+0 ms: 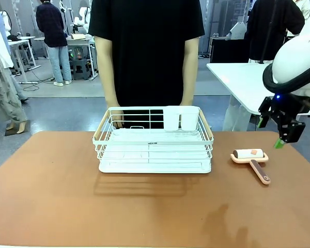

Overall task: Clean the table.
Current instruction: Place the Lint Roller down when the Dish drying rack is positioned in the middle of the table.

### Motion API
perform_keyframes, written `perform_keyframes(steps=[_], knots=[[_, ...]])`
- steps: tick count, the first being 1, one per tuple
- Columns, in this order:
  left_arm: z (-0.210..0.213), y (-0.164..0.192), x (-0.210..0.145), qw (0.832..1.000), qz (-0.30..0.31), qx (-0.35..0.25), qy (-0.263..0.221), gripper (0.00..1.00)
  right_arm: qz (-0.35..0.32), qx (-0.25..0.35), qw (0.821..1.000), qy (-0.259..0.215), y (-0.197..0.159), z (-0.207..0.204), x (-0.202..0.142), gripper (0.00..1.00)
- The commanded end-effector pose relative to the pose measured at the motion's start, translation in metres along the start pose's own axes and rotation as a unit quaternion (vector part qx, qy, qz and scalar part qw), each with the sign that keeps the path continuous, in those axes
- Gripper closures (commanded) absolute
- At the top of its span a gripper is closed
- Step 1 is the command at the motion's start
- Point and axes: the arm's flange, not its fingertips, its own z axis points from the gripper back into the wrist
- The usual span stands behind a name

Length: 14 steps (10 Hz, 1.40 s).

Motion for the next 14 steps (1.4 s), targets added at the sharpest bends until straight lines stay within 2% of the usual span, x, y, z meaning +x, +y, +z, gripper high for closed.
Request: perform_keyframes(steps=[1,14], knots=[[0.0011,-0.0012,-0.0031,1.000,-0.005,-0.003,-0.003,0.00,0.002,-0.009,1.000,0.003,0.0016,-0.0131,0.0004,0.00],[0.0011,-0.0012,-0.0031,1.000,-0.005,-0.003,-0.003,0.00,0.002,-0.009,1.000,0.003,0.0016,-0.0131,0.0004,0.00]])
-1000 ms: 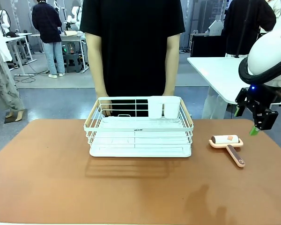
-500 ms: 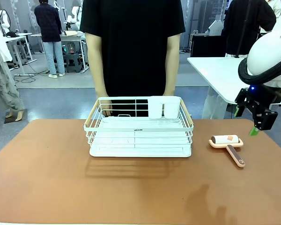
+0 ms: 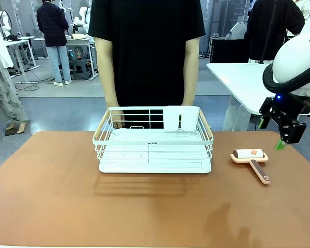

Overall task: Clean the table.
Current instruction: Place the Lint Roller down when the Dish drying rack is positioned in the middle of the table.

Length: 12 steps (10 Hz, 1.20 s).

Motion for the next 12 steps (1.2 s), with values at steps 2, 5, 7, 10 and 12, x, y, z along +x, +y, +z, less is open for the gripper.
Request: perform_keyframes(steps=[2,5,7,10,12], knots=[[0.0013,-0.0011,-0.0032,1.000,-0.005,-0.003,-0.003,0.00,0.003,0.006,1.000,0.003,0.0013,-0.0004,-0.0013,0.00],[0.0013,-0.0011,-0.0032,1.000,-0.005,-0.003,-0.003,0.00,0.003,0.006,1.000,0.003,0.0013,-0.0004,-0.0013,0.00],[0.0013,-0.0011,-0.0032,1.000,-0.005,-0.003,-0.003,0.00,0.003,0.006,1.000,0.003,0.0013,-0.0004,-0.0013,0.00],[0.0013,-0.0011,-0.0032,1.000,-0.005,-0.003,-0.003,0.00,0.003,0.006,1.000,0.003,0.0013,-0.0004,-0.0013,0.00],[0.0013,-0.0011,-0.0032,1.000,-0.005,-0.003,-0.003,0.00,0.003,0.006,1.000,0.003,0.0013,-0.0004,-0.0013,0.00]])
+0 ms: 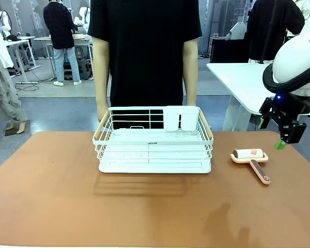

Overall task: Clean the table.
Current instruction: Place the Lint Roller down when the Dish drying rack is positioned in the middle of the table.

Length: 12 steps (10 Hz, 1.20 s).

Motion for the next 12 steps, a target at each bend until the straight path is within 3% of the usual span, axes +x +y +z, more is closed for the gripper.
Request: perform_keyframes(steps=[1,12], knots=[[0.0013,-0.0011,-0.0032,1.000,-0.005,-0.003,-0.003,0.00,0.003,0.006,1.000,0.003,0.0013,-0.0004,-0.0013,0.00],[0.0013,-0.0011,-0.0032,1.000,-0.005,-0.003,-0.003,0.00,0.003,0.006,1.000,0.003,0.0013,-0.0004,-0.0013,0.00]])
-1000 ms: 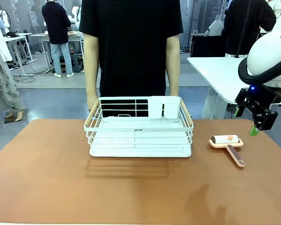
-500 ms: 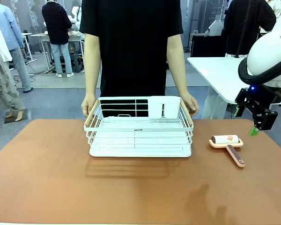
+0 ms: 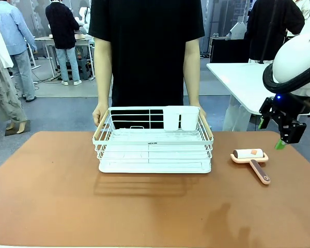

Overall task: Clean the table.
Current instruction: Place the Lint Roller down when the Dish drying rack is positioned in the middle of the table.

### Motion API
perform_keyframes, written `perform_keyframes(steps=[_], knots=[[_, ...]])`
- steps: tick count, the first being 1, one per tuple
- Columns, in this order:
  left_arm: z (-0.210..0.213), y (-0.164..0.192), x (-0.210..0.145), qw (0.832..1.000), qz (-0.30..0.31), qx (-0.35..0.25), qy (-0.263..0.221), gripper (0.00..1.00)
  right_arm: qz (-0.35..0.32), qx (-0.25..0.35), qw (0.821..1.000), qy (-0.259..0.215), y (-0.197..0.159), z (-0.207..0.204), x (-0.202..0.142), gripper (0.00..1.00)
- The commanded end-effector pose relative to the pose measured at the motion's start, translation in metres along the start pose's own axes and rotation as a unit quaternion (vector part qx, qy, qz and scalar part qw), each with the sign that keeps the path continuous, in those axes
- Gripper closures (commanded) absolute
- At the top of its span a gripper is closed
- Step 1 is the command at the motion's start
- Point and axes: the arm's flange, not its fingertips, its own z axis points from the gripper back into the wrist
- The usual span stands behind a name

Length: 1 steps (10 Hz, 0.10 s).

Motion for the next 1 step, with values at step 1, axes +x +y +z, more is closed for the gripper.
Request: perform_keyframes(steps=[1], knots=[[0.0013,-0.0011,-0.0032,1.000,-0.005,-0.003,-0.003,0.00,0.003,0.006,1.000,0.003,0.0013,-0.0004,-0.0013,0.00]])
